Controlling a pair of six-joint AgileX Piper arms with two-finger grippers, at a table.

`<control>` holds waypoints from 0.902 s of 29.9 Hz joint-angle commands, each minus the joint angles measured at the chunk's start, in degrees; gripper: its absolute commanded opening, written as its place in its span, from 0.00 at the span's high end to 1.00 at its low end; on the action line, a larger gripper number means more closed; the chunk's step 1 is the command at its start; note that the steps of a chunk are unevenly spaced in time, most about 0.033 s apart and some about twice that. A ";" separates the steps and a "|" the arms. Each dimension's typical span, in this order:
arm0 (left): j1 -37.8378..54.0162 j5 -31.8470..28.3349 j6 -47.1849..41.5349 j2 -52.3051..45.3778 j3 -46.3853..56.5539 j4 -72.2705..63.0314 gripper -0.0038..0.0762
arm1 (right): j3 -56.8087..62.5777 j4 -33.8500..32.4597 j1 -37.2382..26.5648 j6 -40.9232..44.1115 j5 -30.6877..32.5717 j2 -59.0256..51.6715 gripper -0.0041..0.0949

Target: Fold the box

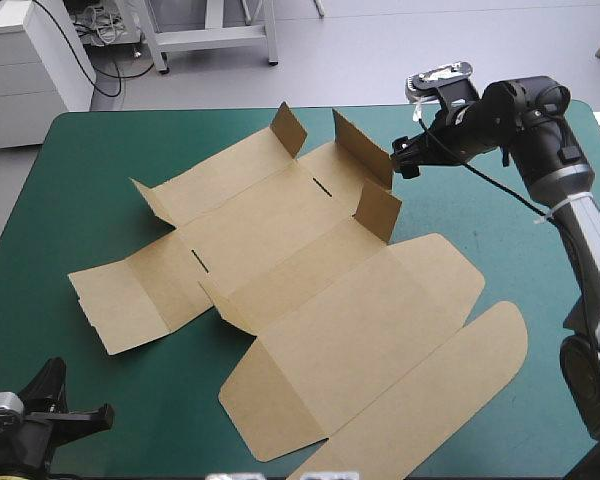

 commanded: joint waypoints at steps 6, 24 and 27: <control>-0.33 -4.74 -0.38 -0.60 -1.30 -0.49 0.96 | -1.93 1.38 -0.35 -3.23 -0.03 -0.64 0.02; -0.33 -4.74 -0.38 -0.60 -1.30 -0.49 0.96 | -8.31 10.33 -0.35 -10.39 0.02 16.44 0.02; -0.33 -4.74 -0.38 -0.60 -1.30 -0.49 0.96 | -8.78 11.32 -0.35 -10.77 0.50 17.77 0.02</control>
